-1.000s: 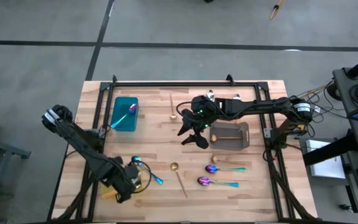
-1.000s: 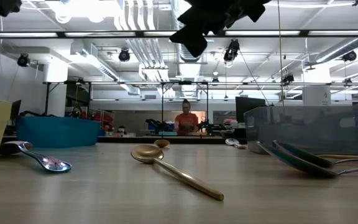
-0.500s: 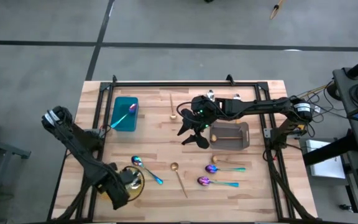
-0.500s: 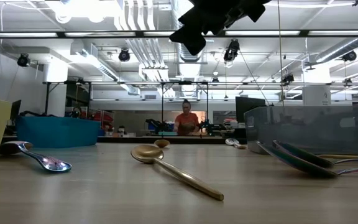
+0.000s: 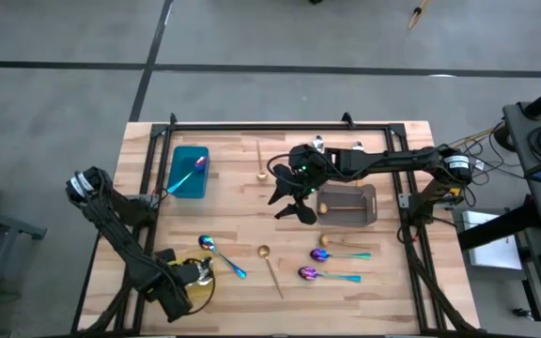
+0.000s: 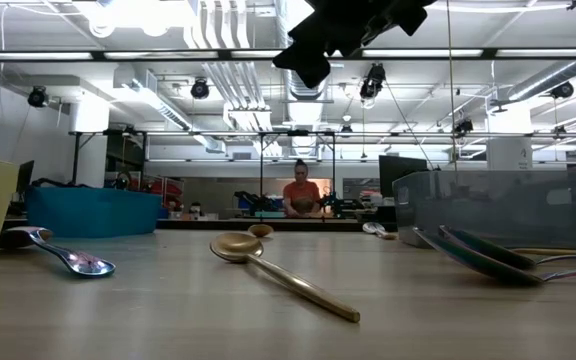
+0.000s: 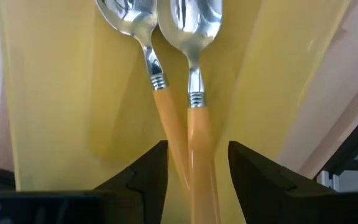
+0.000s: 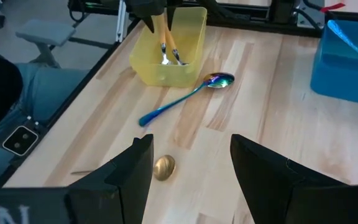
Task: Sort silverware by color (type)
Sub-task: Put the yellow spoon into the yellow bin
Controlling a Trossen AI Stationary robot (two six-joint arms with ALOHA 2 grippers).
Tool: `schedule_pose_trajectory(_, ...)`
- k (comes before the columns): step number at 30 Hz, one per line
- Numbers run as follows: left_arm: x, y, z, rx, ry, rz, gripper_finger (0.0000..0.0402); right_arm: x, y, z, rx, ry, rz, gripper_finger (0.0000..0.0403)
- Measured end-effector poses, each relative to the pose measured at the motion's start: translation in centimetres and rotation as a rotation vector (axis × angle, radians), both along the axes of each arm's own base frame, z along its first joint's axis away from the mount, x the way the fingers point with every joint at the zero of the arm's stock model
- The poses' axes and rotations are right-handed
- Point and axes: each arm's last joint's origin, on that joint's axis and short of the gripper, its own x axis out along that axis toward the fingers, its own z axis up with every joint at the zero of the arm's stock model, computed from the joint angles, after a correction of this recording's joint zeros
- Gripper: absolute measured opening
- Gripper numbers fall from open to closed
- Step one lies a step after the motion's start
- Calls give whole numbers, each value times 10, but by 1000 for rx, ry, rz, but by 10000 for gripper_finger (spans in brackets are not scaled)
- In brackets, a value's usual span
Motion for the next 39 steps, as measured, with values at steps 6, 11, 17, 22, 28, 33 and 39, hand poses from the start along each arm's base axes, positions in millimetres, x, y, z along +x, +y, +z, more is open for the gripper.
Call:
schedule_pose_trajectory(6,0,-1,-3,8,7,-5,147,0,0,0,-13,-9,8,203)
schedule_pose_trajectory(11,1,-3,-9,26,21,-8,147,0,0,0,-14,-9,9,203)
schedule_pose_trajectory(17,2,-5,-16,49,38,-9,147,0,0,0,-14,-9,9,203)
schedule_pose_trajectory(22,3,-7,-24,73,57,-9,129,0,0,0,-14,-10,8,203)
schedule_pose_trajectory(28,3,-7,-24,73,60,-9,81,1,0,0,-14,-11,8,203)
schedule_pose_trajectory(33,2,-7,-22,52,69,-20,35,1,0,0,-14,-11,9,203)
schedule_pose_trajectory(39,2,-7,-21,52,68,-22,35,0,0,-1,-14,-10,9,203)
